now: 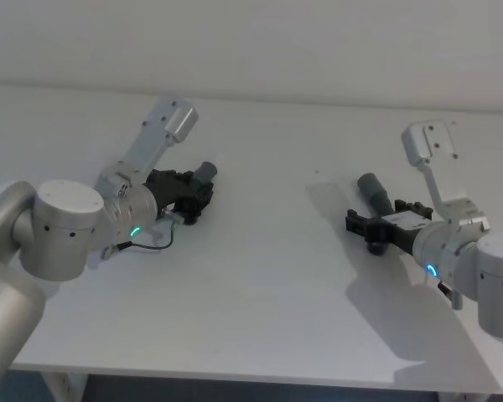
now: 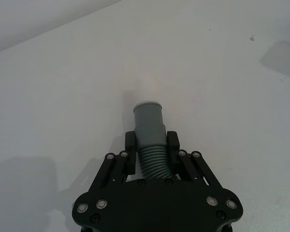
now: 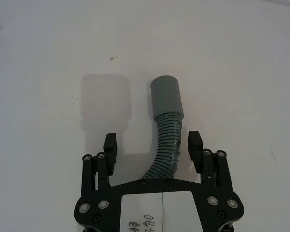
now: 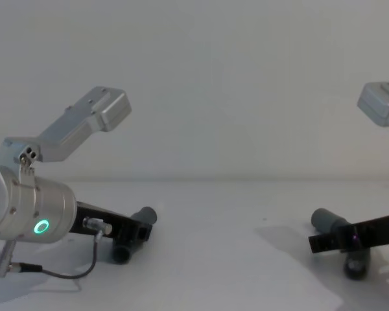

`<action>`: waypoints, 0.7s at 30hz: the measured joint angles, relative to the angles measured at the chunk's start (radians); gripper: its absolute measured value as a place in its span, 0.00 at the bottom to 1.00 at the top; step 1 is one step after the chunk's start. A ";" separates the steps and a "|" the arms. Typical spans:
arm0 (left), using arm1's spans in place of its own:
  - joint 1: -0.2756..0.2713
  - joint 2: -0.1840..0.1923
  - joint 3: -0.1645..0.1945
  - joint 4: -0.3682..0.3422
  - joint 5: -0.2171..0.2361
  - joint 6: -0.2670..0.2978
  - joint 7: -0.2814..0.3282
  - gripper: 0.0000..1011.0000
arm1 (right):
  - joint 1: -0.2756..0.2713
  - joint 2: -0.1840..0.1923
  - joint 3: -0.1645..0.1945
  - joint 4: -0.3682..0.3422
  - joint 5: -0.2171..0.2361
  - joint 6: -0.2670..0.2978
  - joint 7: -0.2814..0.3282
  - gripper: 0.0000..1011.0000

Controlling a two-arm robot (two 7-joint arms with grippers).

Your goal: Use both hands to pick up one end of the pipe from the table, align the ends, and insert them.

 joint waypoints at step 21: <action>0.000 0.000 0.000 0.000 0.000 0.000 0.000 0.37 | 0.000 -0.003 0.002 0.003 -0.002 0.003 0.003 0.25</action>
